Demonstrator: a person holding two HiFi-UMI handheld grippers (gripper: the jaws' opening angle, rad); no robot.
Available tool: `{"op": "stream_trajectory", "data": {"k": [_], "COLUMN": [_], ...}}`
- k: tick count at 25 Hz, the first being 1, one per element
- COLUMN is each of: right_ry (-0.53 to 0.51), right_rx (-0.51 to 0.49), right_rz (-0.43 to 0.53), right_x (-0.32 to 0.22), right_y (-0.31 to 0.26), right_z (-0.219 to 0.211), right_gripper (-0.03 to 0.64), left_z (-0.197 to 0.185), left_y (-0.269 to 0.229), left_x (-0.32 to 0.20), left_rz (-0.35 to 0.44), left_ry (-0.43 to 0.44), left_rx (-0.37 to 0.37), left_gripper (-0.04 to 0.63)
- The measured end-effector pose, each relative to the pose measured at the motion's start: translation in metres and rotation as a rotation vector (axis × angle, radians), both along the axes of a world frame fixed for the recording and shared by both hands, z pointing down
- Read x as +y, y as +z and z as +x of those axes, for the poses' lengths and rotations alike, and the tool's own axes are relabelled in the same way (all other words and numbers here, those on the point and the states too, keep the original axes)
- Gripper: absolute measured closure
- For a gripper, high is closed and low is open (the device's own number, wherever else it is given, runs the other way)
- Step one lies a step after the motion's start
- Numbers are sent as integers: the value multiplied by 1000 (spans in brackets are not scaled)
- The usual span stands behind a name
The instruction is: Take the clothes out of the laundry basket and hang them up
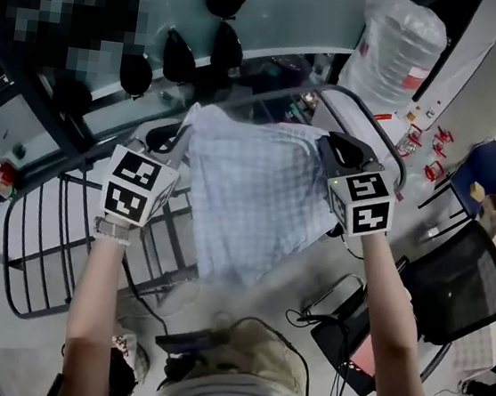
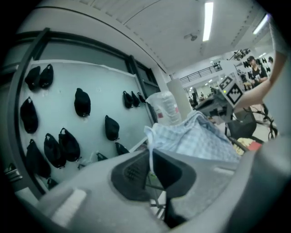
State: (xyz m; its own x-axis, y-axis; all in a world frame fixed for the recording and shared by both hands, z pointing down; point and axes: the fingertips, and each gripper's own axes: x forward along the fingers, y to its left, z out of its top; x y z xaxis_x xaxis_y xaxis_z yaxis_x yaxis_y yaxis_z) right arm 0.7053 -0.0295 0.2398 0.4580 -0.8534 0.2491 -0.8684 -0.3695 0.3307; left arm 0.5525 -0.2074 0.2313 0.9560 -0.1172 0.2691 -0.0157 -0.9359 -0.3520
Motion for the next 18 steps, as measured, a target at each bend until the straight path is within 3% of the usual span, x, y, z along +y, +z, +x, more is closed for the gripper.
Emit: {"op": "stream_trajectory", "data": {"k": [9,18], "right_ry": [-84,-184], "right_rx": [-30,-46], "right_rz": [-76,-101], "right_x": [-108,-220], "right_y": [35,57], "right_z": [90,160], "right_gripper": [597,597], "left_z": [81,139], "left_y": [36,53], "left_x": [-101,-200], "left_rz": [-58,-55], "left_ry": [-165,-340], "left_rx": [-42,-59], "left_gripper": [586,586]}}
